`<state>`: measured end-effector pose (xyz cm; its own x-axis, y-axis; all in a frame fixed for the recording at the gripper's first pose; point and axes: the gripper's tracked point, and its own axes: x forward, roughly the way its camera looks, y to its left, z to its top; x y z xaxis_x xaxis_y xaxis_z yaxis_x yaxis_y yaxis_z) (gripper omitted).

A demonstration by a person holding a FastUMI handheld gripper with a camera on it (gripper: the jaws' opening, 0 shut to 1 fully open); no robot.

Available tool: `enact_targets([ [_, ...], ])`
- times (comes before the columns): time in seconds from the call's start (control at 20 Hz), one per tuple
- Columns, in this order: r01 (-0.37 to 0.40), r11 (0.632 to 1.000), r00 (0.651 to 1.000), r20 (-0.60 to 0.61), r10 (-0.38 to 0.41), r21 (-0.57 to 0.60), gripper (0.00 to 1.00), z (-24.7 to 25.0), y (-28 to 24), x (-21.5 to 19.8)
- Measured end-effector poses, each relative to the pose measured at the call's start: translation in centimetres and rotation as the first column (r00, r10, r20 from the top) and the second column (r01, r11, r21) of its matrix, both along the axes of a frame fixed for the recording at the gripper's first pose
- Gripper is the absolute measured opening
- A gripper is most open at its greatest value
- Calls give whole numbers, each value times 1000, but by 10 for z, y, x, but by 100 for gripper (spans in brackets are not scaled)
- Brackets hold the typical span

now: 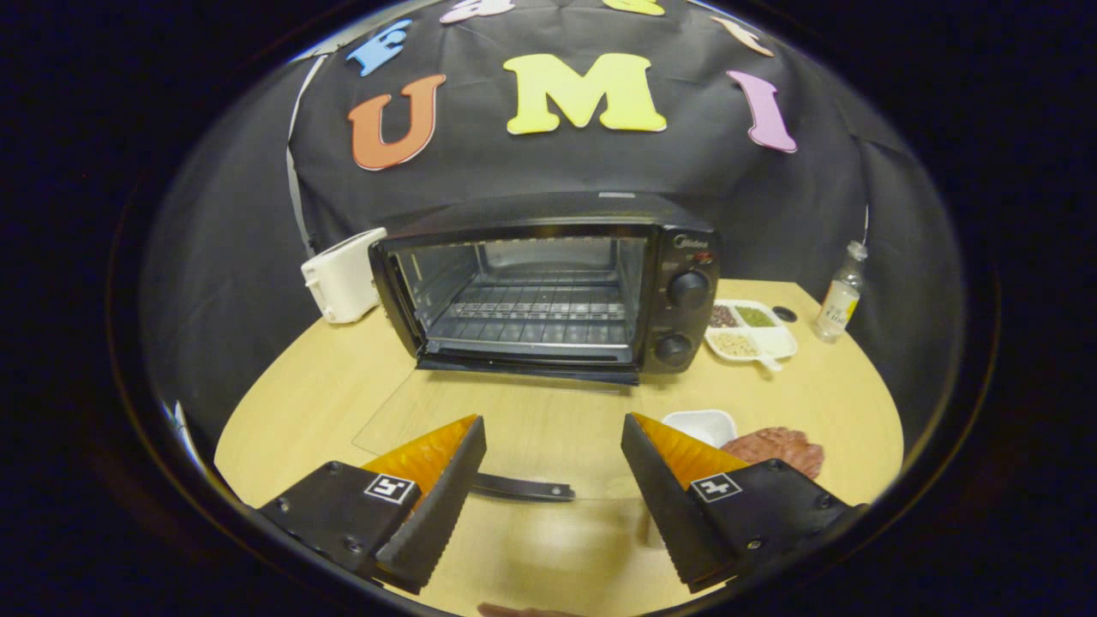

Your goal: Open the toaster oven, put the food inside, and close the toaster oven door.

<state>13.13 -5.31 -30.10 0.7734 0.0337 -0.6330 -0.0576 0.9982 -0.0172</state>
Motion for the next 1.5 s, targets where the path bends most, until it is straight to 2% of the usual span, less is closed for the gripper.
enact_targets([
  [0.25, 37, 999, 999, 8, -37, 20, 100, 30, -54, -10],
  [0.5, 152, 985, 986, -86, -145, 79, 99, 22, -119, -19],
  [0.8, 177, 977, 982, -92, -167, 121, 99, 16, -173, -21],
  [0.95, 159, 963, 983, -121, -135, 218, 96, 10, -177, -25],
  [1.05, 129, 955, 986, -139, -95, 265, 91, 3, -176, -30],
  [1.25, 118, 932, 980, -190, -54, 344, 79, -12, -177, -37],
  [1.4, 147, 881, 974, -219, -51, 449, 48, -16, -170, -35],
  [1.5, 150, 869, 972, -233, -41, 471, 28, -16, -167, -40],
])
